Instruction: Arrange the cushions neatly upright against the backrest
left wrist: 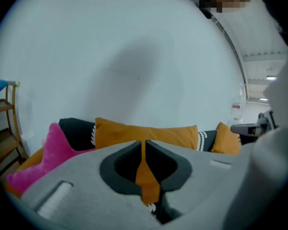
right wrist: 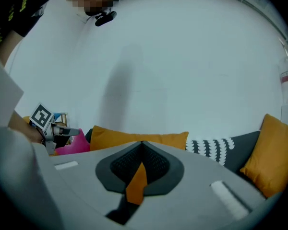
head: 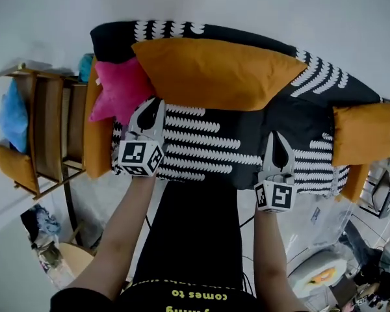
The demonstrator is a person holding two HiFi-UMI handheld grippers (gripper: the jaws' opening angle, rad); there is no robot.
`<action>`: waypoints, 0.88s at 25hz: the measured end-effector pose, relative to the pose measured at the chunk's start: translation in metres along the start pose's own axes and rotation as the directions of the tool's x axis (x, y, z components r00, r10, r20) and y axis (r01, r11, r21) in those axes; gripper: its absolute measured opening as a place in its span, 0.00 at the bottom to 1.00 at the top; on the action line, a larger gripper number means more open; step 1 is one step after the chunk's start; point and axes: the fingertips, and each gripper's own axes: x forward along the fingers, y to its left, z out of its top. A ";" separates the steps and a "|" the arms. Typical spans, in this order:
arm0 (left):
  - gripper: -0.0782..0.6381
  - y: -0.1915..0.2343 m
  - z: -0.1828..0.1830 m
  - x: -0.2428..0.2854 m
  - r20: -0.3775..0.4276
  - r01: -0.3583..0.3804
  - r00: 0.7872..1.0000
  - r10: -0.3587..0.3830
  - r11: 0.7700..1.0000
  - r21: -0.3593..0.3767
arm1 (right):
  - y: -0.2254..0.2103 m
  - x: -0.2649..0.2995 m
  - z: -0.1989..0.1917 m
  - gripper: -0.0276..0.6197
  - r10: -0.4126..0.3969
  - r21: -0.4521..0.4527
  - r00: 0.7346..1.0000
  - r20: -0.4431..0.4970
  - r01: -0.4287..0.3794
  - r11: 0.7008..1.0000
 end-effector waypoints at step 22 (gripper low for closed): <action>0.11 -0.091 0.142 -0.082 0.060 0.112 0.991 -0.119 0.987 0.116 | 0.003 -0.096 0.168 0.06 0.019 -0.030 0.980 0.200 -0.013 0.999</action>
